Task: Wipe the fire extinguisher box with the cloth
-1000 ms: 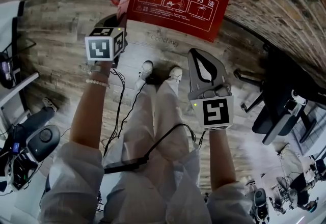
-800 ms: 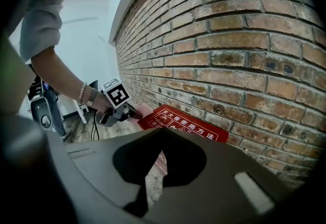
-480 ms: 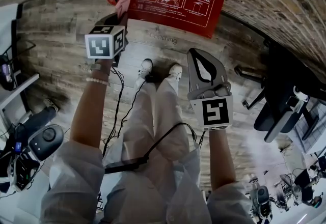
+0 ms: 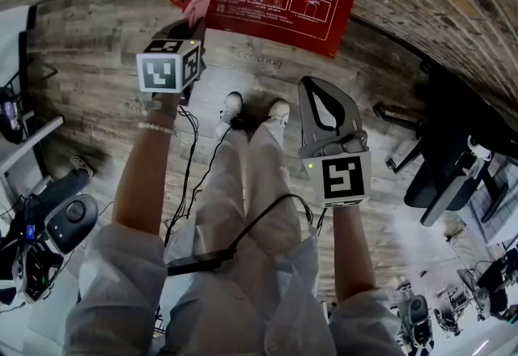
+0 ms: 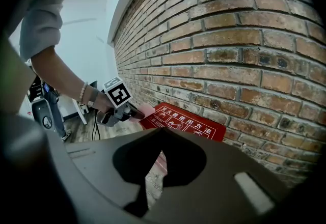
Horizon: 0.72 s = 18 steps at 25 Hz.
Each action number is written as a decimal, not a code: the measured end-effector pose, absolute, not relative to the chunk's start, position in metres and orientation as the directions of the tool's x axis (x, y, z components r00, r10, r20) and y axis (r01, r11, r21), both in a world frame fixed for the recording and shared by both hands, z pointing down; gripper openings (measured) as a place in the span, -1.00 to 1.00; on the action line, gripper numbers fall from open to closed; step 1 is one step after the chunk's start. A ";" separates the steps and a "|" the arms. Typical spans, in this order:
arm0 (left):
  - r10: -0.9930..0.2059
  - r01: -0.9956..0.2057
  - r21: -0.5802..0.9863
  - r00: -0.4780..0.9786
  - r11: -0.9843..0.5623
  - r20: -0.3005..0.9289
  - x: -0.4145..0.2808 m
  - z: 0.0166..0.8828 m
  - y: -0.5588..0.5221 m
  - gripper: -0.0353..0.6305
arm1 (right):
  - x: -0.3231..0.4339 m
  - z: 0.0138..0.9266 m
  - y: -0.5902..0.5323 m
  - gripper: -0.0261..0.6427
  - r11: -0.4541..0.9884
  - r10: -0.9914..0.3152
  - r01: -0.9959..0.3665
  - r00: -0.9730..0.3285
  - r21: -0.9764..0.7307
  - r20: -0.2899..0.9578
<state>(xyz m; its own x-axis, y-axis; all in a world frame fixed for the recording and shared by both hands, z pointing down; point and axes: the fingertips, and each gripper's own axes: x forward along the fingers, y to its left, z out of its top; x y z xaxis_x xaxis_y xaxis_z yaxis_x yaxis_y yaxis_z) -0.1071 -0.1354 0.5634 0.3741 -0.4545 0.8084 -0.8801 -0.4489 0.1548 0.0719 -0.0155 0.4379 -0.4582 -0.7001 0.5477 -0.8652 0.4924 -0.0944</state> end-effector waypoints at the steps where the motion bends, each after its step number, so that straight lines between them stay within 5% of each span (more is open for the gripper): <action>1: -0.452 -0.875 0.156 0.381 -0.459 0.807 -0.103 0.565 -0.135 -0.87 | 0.073 0.439 -0.015 -0.90 0.492 -0.699 -0.865 -0.458 -0.095 0.550; 18: -0.401 -0.820 0.197 0.454 -0.537 0.796 -0.038 0.567 -0.125 -0.87 | 0.097 0.439 -0.007 -0.90 0.461 -0.715 -0.882 -0.433 -0.095 0.549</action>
<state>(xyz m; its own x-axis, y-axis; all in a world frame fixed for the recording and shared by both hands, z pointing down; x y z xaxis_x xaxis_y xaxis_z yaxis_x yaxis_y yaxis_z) -0.0379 -0.1246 0.5671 0.4537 -0.4007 0.7960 -0.8204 -0.5367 0.1974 0.0973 -0.0073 0.4392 -0.4326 -0.7154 0.5487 -0.8825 0.4606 -0.0953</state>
